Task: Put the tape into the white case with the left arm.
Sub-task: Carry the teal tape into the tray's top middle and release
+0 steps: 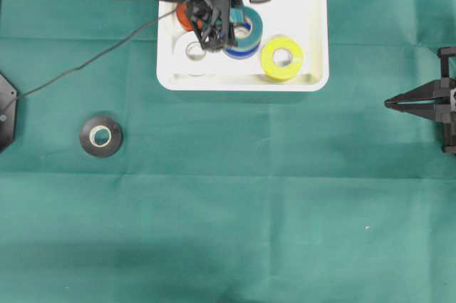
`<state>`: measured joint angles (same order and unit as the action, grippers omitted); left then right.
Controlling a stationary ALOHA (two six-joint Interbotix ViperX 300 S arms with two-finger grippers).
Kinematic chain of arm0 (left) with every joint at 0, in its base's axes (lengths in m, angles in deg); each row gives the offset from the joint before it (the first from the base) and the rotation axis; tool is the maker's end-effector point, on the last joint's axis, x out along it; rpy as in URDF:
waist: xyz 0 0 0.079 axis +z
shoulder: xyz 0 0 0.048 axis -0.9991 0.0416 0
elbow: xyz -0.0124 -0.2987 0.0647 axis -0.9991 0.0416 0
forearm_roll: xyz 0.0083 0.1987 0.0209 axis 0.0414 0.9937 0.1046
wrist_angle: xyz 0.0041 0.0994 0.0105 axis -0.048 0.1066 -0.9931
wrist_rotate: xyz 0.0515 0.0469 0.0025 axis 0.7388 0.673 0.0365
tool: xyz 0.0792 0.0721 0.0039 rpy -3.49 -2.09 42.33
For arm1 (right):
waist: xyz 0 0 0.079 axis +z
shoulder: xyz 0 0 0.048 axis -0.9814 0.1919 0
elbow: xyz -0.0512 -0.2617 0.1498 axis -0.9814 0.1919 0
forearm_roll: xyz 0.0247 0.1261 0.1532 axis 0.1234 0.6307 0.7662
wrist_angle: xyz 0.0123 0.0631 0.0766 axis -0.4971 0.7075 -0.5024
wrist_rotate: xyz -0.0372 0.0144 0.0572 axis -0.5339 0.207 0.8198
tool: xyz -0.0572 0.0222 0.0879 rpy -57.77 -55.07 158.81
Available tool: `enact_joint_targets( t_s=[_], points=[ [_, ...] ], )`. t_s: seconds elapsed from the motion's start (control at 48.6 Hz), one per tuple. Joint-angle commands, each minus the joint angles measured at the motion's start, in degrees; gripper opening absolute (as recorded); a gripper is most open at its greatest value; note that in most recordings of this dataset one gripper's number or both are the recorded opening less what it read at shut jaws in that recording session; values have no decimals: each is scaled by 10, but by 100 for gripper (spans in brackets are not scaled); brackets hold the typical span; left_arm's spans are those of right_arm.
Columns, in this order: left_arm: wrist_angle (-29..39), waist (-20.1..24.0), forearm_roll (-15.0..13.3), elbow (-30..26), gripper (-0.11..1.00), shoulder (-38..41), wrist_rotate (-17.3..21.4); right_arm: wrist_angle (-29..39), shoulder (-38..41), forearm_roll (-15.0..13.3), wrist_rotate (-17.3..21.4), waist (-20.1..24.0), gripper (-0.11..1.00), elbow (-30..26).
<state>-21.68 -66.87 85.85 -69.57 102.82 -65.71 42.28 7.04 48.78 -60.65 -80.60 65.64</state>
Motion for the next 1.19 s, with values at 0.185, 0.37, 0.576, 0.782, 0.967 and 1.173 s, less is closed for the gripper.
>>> enact_joint_targets(
  t_s=[0.185,0.37,0.576,0.782,0.967,1.173],
  points=[
    [-25,33,-1,-11,24,-7,-4,-5,4,-2,1,0,-9,-5],
    [-25,34,-1,-11,24,-2,-4,-5,4,-2,1,0,-9,-5],
    [-23,34,-2,-11,25,-2,-6,-6,4,-2,1,0,-9,-5],
    [-22,33,-2,-9,79,-3,-6,-6,4,-2,0,0,-9,-5],
    [-21,33,-2,-6,95,-8,-6,-6,4,-2,0,0,-9,-5],
    [-21,25,-2,8,95,-28,-6,-5,4,-2,1,0,-9,-5]
  ],
)
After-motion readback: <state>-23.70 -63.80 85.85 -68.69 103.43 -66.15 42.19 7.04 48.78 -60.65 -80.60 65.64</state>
